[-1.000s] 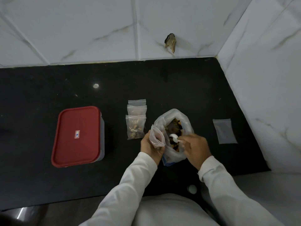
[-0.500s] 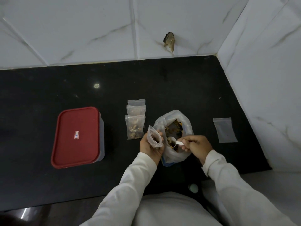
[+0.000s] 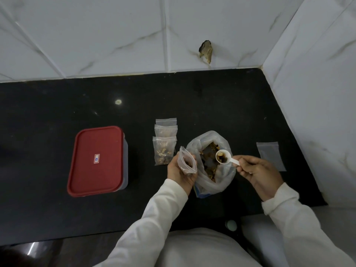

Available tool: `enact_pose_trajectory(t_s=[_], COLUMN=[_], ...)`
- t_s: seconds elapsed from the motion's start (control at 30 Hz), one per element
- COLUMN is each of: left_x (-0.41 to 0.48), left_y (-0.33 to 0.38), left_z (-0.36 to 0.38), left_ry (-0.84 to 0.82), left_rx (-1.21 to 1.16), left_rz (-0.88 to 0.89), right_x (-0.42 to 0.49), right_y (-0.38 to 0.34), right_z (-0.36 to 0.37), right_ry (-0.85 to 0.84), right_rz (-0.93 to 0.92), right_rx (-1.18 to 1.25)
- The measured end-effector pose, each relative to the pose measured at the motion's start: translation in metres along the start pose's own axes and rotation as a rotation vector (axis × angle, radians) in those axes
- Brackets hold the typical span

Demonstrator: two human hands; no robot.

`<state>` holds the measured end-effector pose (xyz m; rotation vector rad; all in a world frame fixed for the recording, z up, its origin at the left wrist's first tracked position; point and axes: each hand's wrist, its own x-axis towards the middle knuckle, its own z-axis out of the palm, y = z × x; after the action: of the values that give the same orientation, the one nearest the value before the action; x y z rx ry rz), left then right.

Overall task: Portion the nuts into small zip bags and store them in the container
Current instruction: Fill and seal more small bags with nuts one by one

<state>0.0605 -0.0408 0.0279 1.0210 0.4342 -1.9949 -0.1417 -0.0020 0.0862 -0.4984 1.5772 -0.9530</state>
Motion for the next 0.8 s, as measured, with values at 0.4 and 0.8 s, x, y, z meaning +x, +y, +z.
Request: enact_pose_trajectory(t_s=[0.4, 0.8], left_x=[-0.008, -0.008], left_y=[-0.001, 0.007], left_z=[0.004, 0.000], left_ry=[0.009, -0.011], left_rx=[0.096, 0.152], left_rz=[-0.002, -0.007], right_x=[-0.049, -0.051], right_y=[-0.017, -0.009], right_z=[0.058, 0.061], right_ry=[-0.082, 0.014], right_rz=[-0.178, -0.502], right_rx=[0.006, -0.433])
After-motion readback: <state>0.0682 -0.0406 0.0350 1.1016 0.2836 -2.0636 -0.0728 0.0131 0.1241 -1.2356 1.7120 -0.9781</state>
